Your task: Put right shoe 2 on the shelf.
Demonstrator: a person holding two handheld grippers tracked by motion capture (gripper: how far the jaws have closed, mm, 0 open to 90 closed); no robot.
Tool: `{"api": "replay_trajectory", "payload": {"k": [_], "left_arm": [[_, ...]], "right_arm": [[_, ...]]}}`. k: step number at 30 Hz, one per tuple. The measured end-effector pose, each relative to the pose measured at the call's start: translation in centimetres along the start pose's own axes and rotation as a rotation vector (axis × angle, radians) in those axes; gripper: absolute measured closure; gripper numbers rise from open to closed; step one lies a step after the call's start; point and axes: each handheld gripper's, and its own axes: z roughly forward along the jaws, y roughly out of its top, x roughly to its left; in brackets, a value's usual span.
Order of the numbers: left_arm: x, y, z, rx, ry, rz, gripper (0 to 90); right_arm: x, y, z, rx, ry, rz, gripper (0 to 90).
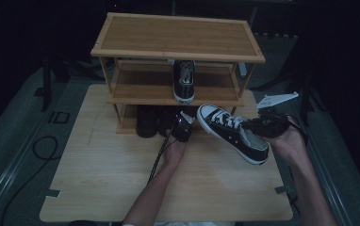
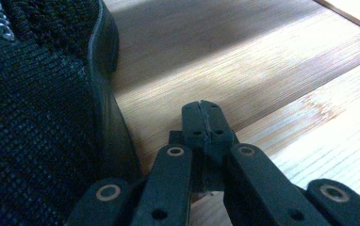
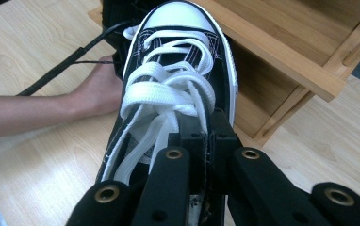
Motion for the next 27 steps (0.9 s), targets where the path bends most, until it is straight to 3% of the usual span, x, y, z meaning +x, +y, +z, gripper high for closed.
{"api": "replay_trajectory", "payload": {"k": [15,27], "left_arm": [[0.0,0.0,0.0,0.000,0.007,-0.003,90.0],[-0.1,0.0,0.0,-0.002,0.005,-0.005,90.0]], "right_arm": [[-0.3,1.1,-0.8,-0.024,-0.003,-0.004,88.1],[-1.3,2.4,-0.6,-0.039,-0.004,0.023,88.1]]}}
